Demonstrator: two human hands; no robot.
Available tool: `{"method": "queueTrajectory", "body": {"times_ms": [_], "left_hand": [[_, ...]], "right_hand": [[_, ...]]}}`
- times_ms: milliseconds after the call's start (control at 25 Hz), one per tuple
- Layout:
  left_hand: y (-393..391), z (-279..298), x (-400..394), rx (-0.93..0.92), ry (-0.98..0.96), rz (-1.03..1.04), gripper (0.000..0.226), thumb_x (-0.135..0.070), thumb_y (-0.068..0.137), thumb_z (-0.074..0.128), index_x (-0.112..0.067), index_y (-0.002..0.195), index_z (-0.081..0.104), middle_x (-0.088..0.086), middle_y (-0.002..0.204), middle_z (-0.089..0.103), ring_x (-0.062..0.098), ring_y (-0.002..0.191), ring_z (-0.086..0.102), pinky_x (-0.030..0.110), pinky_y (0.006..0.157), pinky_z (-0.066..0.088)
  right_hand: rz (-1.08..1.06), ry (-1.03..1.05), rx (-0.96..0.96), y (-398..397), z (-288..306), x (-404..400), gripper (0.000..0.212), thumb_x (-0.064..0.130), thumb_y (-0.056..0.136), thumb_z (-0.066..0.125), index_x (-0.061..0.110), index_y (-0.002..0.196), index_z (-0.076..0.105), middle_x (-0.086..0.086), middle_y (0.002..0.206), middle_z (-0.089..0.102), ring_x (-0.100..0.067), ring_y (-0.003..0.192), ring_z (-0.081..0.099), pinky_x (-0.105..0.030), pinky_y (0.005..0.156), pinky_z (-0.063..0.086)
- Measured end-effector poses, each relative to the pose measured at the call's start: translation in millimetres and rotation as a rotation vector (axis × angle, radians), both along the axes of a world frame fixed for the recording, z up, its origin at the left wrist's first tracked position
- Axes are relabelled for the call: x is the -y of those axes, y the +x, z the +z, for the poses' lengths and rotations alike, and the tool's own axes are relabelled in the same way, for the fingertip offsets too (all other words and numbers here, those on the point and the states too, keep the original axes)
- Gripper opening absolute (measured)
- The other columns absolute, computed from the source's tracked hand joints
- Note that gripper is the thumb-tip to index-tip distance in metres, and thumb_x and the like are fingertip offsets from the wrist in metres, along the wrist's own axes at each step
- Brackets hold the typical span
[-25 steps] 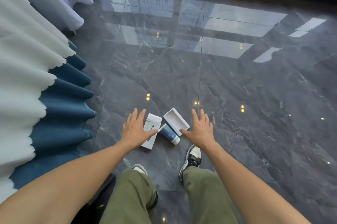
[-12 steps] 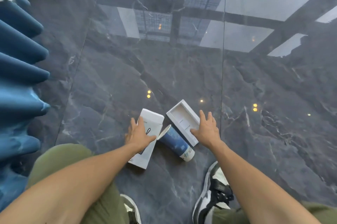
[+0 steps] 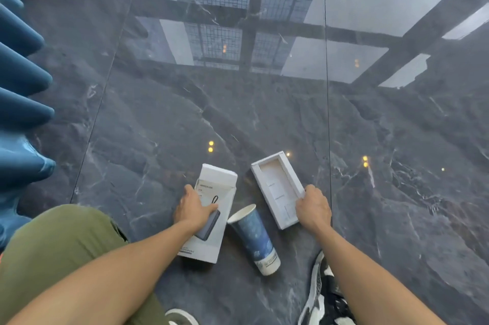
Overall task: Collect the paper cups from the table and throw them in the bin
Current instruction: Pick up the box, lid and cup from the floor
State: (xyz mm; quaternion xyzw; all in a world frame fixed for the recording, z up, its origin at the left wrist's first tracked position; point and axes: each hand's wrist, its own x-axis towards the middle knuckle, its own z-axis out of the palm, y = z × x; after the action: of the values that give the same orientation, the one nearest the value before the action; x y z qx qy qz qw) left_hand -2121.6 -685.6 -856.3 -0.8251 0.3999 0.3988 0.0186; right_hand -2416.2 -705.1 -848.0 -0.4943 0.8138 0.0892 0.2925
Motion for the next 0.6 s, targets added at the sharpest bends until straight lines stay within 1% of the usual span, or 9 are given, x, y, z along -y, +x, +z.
{"method": "queueTrajectory", "body": {"times_ms": [80, 120, 200, 280, 360, 440, 480, 520, 600], "left_hand": [[4, 11, 8, -0.032, -0.057, 0.047, 0.06, -0.039, 0.078, 0.086, -0.014, 0.107, 0.039, 0.012, 0.119, 0.065, 0.038, 0.11, 0.064, 0.044, 0.082, 0.05], [7, 19, 15, -0.038, -0.078, 0.059, 0.059, -0.04, 0.08, 0.085, -0.013, 0.109, 0.041, 0.013, 0.12, 0.064, 0.038, 0.111, 0.063, 0.044, 0.083, 0.049], [10, 30, 29, -0.067, -0.118, 0.103, 0.057, -0.041, 0.081, 0.083, -0.009, 0.114, 0.049, 0.014, 0.123, 0.062, 0.037, 0.114, 0.061, 0.044, 0.085, 0.047], [14, 45, 45, -0.175, -0.178, 0.169, 0.055, -0.041, 0.08, 0.085, -0.01, 0.114, 0.054, 0.007, 0.117, 0.066, 0.034, 0.111, 0.063, 0.039, 0.082, 0.047], [14, 57, 55, -0.295, -0.229, 0.237, 0.051, -0.038, 0.081, 0.086, -0.013, 0.112, 0.054, 0.003, 0.11, 0.066, 0.029, 0.104, 0.066, 0.034, 0.077, 0.047], [10, 64, 59, -0.452, -0.263, 0.358, 0.047, -0.04, 0.086, 0.081, -0.012, 0.114, 0.056, 0.005, 0.112, 0.068, 0.023, 0.096, 0.067, 0.03, 0.069, 0.048], [7, 68, 60, -0.552, -0.259, 0.449, 0.049, -0.045, 0.088, 0.077, -0.009, 0.116, 0.058, 0.006, 0.113, 0.07, 0.02, 0.092, 0.067, 0.027, 0.066, 0.049], [3, 68, 61, -0.636, -0.228, 0.521, 0.057, -0.053, 0.089, 0.072, -0.007, 0.12, 0.059, 0.006, 0.113, 0.072, 0.018, 0.09, 0.069, 0.027, 0.066, 0.05], [-3, 65, 59, -0.745, -0.155, 0.562, 0.069, -0.066, 0.084, 0.066, -0.009, 0.123, 0.058, 0.005, 0.11, 0.075, 0.019, 0.093, 0.071, 0.03, 0.069, 0.054]], "right_hand": [[-0.082, -0.04, 0.025, 4, 13, 10, 0.012, 0.011, 0.098, 0.047, 0.006, 0.107, 0.052, -0.014, 0.114, 0.06, -0.035, 0.097, 0.059, -0.036, 0.072, 0.04], [-0.146, -0.062, 0.059, 6, 22, 18, 0.01, 0.013, 0.099, 0.048, 0.006, 0.104, 0.051, -0.014, 0.111, 0.061, -0.033, 0.091, 0.058, -0.036, 0.069, 0.039], [-0.287, -0.099, 0.191, 15, 34, 30, 0.013, 0.018, 0.098, 0.05, 0.005, 0.101, 0.052, -0.012, 0.104, 0.063, -0.029, 0.08, 0.055, -0.037, 0.062, 0.038], [-0.379, -0.144, 0.354, 36, 52, 35, 0.019, 0.022, 0.096, 0.054, 0.004, 0.101, 0.055, -0.01, 0.096, 0.064, -0.022, 0.072, 0.05, -0.036, 0.06, 0.038], [-0.368, -0.165, 0.503, 64, 61, 31, 0.022, 0.028, 0.09, 0.061, 0.008, 0.099, 0.059, -0.013, 0.095, 0.067, -0.021, 0.073, 0.054, -0.037, 0.064, 0.046], [-0.284, -0.136, 0.565, 91, 61, 21, 0.025, 0.036, 0.084, 0.063, 0.014, 0.096, 0.062, -0.008, 0.097, 0.07, -0.026, 0.082, 0.065, -0.044, 0.077, 0.057], [-0.223, -0.099, 0.554, 101, 60, 15, 0.024, 0.038, 0.085, 0.061, 0.017, 0.097, 0.062, -0.004, 0.096, 0.07, -0.025, 0.088, 0.067, -0.047, 0.082, 0.06], [-0.168, -0.079, 0.522, 110, 56, 11, 0.022, 0.038, 0.088, 0.059, 0.019, 0.099, 0.061, 0.0, 0.096, 0.069, -0.024, 0.09, 0.068, -0.048, 0.084, 0.06], [-0.103, -0.086, 0.445, 120, 54, 2, 0.02, 0.037, 0.095, 0.055, 0.018, 0.101, 0.059, 0.001, 0.097, 0.067, -0.023, 0.09, 0.066, -0.049, 0.085, 0.059]]}}
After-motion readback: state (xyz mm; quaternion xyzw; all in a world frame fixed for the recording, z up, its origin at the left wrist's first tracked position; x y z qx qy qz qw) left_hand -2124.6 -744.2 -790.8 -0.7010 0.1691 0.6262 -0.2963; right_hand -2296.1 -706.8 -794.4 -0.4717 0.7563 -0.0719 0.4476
